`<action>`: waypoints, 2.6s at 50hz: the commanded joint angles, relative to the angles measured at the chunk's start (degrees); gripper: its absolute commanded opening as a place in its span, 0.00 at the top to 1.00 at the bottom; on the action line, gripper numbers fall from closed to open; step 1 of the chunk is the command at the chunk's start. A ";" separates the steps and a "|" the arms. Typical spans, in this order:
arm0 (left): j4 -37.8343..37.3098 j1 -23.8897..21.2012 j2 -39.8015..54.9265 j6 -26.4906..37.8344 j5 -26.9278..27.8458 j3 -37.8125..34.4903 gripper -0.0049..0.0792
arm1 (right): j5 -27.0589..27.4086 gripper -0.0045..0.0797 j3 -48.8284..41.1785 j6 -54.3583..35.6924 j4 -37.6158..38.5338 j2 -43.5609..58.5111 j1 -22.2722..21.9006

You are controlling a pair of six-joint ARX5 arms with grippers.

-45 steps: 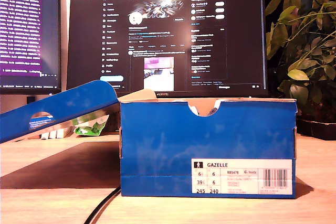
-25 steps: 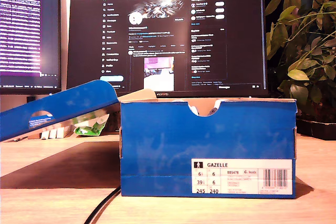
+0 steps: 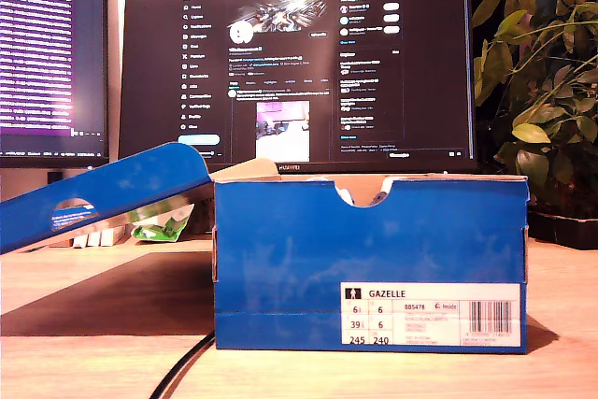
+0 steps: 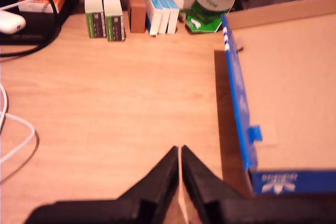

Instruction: Close the blue shoebox by pushing the lid with your left arm and holding the box in place with your right arm

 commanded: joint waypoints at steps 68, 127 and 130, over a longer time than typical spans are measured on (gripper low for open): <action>21.62 14.49 35.52 -8.96 26.08 5.09 0.96 | -16.59 0.96 16.48 14.71 10.32 43.08 0.35; 24.52 15.47 73.81 -3.45 55.89 23.06 0.96 | -19.45 0.96 20.00 16.59 27.87 67.32 12.98; 24.50 15.45 73.79 -3.50 57.44 24.04 0.96 | -19.50 0.96 20.00 16.72 27.65 67.32 12.98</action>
